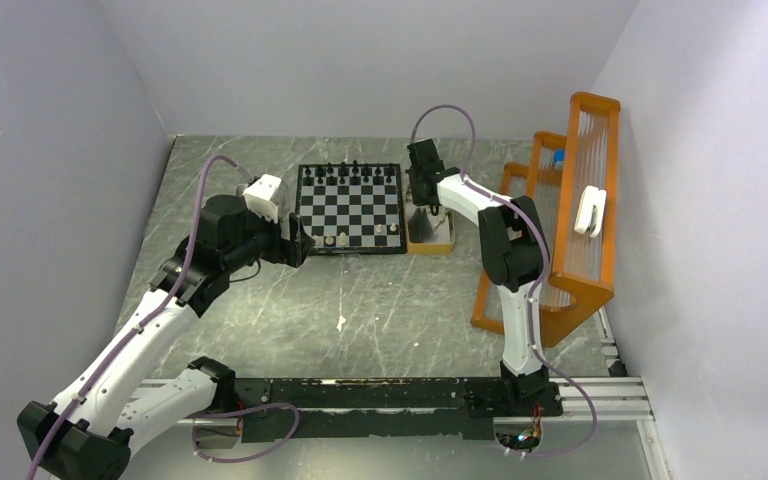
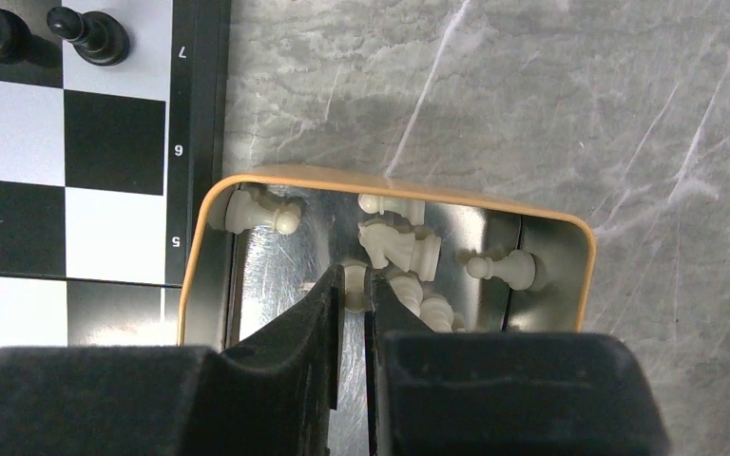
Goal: Set up the chess pieces on the board
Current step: Pick up the chess piece from the storage box.
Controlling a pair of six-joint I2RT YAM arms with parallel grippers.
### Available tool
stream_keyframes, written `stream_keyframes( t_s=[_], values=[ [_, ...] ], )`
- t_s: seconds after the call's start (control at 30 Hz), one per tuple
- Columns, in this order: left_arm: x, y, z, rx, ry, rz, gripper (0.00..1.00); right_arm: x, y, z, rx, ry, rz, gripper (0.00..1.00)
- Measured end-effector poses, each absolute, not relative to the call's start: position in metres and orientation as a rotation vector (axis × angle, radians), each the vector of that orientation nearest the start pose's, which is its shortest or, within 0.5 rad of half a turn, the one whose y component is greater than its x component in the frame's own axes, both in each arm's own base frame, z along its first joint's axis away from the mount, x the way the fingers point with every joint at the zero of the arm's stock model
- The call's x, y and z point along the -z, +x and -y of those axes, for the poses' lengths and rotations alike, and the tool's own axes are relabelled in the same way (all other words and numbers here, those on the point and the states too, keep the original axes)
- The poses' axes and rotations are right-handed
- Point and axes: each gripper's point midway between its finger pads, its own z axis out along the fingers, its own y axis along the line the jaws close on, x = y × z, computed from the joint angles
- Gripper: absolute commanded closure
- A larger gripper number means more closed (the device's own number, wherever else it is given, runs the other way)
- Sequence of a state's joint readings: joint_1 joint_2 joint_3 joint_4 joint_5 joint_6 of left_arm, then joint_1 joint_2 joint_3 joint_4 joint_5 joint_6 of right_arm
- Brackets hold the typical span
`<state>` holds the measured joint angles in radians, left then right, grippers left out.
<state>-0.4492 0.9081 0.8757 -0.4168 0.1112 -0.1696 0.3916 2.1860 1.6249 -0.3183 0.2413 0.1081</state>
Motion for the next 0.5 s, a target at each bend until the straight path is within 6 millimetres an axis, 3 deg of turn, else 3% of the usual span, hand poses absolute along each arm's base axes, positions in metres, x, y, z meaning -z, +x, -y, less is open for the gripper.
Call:
stream_keyframes(
  t_s=[0.23, 0.5],
  values=[
    [-0.229, 0.268, 0.158, 0.501, 0.356, -2.022, 0.13, -0.041, 0.506, -0.170, 0.055, -0.230, -2.405, 0.88],
    [-0.229, 0.268, 0.158, 0.497, 0.353, -2.023, 0.13, -0.073, 0.499, -0.172, 0.012, -0.209, -2.380, 0.88]
  ],
)
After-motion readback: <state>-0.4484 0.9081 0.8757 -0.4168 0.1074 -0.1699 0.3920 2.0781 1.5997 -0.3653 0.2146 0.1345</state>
